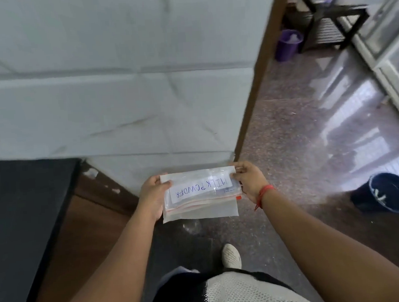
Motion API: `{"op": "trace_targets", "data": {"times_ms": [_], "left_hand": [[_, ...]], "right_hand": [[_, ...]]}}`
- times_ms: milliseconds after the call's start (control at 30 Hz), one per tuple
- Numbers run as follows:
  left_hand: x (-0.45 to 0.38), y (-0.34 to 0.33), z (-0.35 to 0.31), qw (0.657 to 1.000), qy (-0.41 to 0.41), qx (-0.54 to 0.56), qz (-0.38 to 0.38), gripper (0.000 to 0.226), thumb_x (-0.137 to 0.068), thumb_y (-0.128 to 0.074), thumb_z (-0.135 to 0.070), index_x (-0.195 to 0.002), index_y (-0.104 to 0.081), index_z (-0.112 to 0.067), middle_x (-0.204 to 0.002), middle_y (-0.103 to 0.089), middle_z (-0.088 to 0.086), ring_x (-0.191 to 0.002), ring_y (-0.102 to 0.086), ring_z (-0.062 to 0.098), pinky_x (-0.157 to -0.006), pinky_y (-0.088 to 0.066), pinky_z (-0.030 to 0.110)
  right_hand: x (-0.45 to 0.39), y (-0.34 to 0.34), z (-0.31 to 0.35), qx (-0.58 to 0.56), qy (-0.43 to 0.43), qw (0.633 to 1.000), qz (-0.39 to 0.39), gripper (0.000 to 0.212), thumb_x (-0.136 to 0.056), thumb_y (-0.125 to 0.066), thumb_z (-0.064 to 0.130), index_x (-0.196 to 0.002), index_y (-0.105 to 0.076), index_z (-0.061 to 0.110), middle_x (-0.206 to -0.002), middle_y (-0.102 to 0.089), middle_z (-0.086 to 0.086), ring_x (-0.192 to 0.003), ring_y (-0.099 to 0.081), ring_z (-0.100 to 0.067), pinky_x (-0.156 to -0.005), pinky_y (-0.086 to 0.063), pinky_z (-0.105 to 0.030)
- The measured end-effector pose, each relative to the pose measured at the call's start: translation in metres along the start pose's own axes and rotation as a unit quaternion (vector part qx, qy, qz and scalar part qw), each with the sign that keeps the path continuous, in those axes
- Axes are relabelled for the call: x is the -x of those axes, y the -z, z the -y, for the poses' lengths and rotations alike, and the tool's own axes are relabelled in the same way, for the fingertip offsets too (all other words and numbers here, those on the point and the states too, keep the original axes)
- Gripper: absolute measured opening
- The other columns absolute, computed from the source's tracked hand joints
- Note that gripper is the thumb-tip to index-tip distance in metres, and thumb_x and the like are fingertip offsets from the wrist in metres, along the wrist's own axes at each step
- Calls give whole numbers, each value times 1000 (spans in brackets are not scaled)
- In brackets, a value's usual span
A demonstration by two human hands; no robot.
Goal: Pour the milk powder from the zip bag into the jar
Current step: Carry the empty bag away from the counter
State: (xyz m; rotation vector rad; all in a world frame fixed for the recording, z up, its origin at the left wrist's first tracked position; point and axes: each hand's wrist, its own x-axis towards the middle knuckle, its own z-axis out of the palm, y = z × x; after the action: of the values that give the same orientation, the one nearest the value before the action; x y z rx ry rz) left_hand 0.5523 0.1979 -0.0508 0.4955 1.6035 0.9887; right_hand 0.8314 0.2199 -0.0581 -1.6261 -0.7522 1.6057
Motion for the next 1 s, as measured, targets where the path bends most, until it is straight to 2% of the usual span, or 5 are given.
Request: {"op": "trace_targets", "data": {"times_ms": [267, 467, 633, 767, 1000], "left_hand": [[2, -99, 15, 992, 12, -75, 104, 14, -90, -68, 0, -93, -66, -14, -94, -76, 12, -84, -74, 37, -78, -58, 66], [33, -192, 40, 972, 12, -117, 201, 18, -94, -61, 4, -96, -65, -13, -96, -75, 13, -74, -74, 27, -63, -61, 39], [64, -301, 59, 952, 14, -140, 273, 22, -96, -55, 8, -96, -60, -13, -93, -70, 13, -77, -68, 29, -77, -58, 46], [91, -405, 80, 936, 8, -169, 309, 20, -97, -55, 8, -96, -59, -12, -91, -70, 14, -72, -68, 27, -64, -57, 37], [141, -563, 101, 908, -18, -226, 352, 24, -93, -57, 7, -90, -61, -16, -88, -70, 11, -70, -68, 25, -60, -56, 33]], "right_hand": [[47, 88, -19, -61, 4, 985, -159, 22, -90, -63, -6, -109, -61, 6, -112, -69, -23, -97, -70, -41, -85, -55, -62], [95, 170, -43, -107, 0, 959, -264, 16, -92, -61, -7, -101, -62, 6, -108, -71, -22, -96, -72, -41, -68, -62, -45], [117, 258, -56, -134, 1, 933, -333, 20, -92, -62, -5, -110, -63, 3, -106, -73, -18, -93, -73, -35, -75, -62, -47], [124, 350, -62, -151, 10, 915, -373, 20, -91, -63, -4, -109, -64, 4, -107, -73, -19, -96, -72, -36, -83, -60, -52], [130, 499, -60, -175, 0, 887, -428, 22, -88, -65, -4, -106, -63, 7, -112, -69, -22, -94, -70, -36, -64, -58, -37]]}}
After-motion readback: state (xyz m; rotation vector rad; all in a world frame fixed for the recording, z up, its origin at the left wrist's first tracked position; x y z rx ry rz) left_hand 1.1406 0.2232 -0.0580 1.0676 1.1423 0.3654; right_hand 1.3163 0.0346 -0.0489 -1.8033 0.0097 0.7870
